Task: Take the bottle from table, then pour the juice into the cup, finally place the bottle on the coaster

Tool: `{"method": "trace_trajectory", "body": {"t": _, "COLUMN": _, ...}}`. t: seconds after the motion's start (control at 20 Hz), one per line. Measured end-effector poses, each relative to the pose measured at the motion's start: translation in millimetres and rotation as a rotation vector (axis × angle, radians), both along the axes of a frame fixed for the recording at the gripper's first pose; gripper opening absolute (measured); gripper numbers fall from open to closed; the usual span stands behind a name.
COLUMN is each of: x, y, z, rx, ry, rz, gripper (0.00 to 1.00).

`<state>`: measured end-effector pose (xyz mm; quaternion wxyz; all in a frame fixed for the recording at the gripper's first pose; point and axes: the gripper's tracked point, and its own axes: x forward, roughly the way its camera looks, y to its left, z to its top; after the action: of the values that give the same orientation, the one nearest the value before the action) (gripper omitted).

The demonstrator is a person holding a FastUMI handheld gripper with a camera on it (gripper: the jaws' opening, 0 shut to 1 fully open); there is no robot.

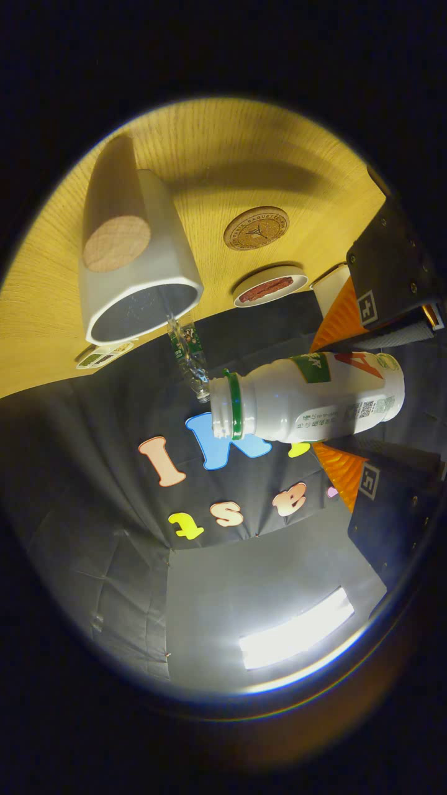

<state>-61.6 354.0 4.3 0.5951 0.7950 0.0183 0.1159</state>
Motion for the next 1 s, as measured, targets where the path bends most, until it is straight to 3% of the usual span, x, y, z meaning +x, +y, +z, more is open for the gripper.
{"method": "trace_trajectory", "body": {"t": 1.0, "x": -3.1, "y": -5.5, "z": 6.6, "rx": 0.119, "ry": 0.004, "rz": -0.016, "gripper": 0.65}}
